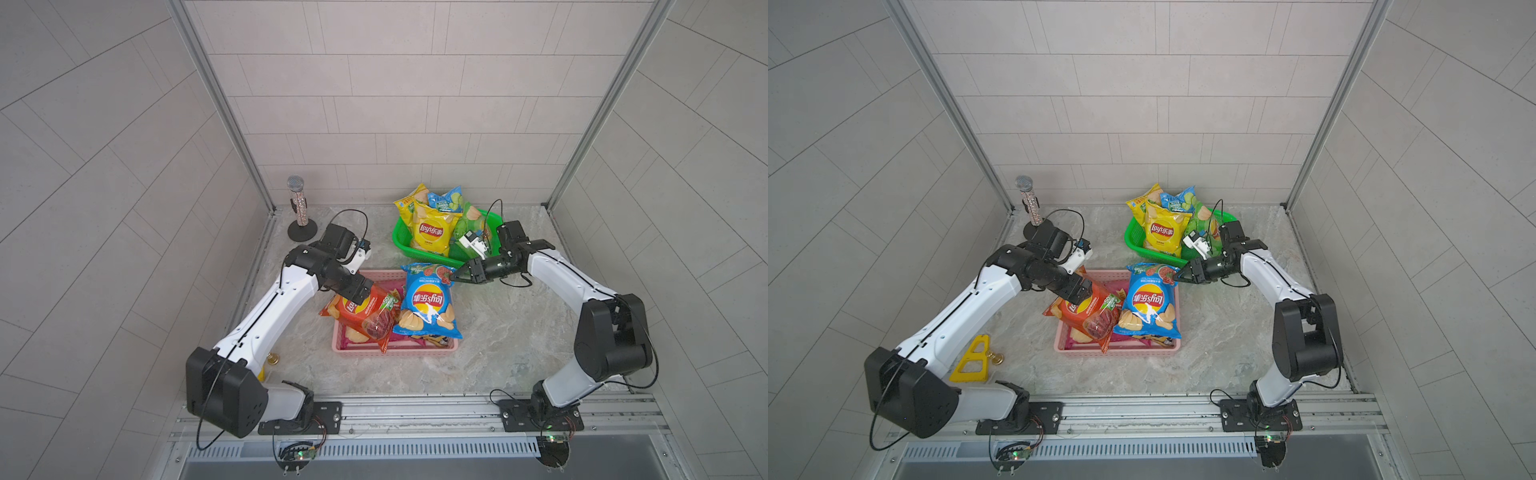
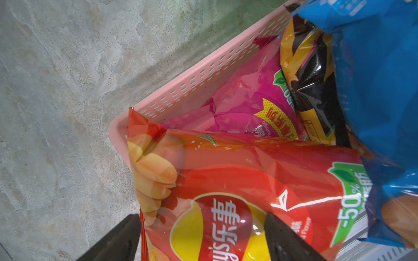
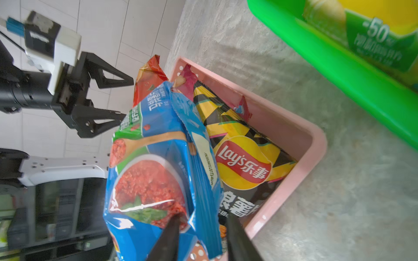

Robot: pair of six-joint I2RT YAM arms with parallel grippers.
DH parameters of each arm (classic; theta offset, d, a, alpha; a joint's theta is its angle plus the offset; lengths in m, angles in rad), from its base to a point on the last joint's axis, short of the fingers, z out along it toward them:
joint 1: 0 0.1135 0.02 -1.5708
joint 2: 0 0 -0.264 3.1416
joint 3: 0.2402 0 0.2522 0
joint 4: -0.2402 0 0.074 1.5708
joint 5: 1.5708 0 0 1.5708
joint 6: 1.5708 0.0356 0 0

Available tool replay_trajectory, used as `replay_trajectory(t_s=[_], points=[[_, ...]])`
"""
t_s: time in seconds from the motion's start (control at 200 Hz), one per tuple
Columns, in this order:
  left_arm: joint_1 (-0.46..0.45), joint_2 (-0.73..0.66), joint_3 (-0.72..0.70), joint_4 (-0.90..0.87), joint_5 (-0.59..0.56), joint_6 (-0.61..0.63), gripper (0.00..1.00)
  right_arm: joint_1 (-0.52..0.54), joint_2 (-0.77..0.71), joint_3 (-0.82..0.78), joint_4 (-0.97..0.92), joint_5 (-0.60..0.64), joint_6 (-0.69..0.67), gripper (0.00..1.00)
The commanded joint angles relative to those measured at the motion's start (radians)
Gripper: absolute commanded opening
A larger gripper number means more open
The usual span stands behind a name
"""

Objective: Put the potato chips into the basket
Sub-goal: Place the potato chip in the basket.

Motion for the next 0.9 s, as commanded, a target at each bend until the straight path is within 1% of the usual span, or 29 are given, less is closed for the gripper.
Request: replay_trajectory(t_s=[0.0,0.105,0.18,0.275,0.39,0.49,0.665,0.76,0.891], points=[[0.004,-0.017,0.014,-0.015,0.009,-0.001,0.93,-0.018,-0.071,-0.009,0.050,0.042,0.049,0.48],[0.004,-0.017,0.012,-0.016,0.007,-0.001,0.93,-0.020,-0.108,-0.008,0.077,0.059,0.096,0.51],[0.004,-0.018,0.013,-0.016,0.009,-0.001,0.93,-0.019,-0.134,-0.005,0.078,0.086,0.122,0.51],[0.003,-0.021,0.013,-0.013,0.014,0.001,0.93,-0.019,-0.166,-0.017,0.103,0.090,0.165,0.52],[0.004,-0.021,0.015,-0.013,0.020,0.004,0.93,-0.012,-0.210,-0.034,0.122,0.100,0.215,0.51],[0.004,-0.021,0.021,-0.012,0.021,0.007,0.93,0.006,-0.275,-0.063,0.163,0.166,0.302,0.48],[0.004,-0.029,0.058,-0.028,-0.007,0.010,0.93,0.082,-0.366,-0.085,0.089,0.289,0.360,0.47],[0.010,-0.039,0.082,-0.034,-0.038,0.010,0.94,0.143,-0.406,-0.132,0.110,0.324,0.416,0.50],[0.038,-0.042,0.098,-0.046,-0.041,0.014,0.95,0.224,-0.411,-0.159,0.111,0.371,0.438,0.52]])
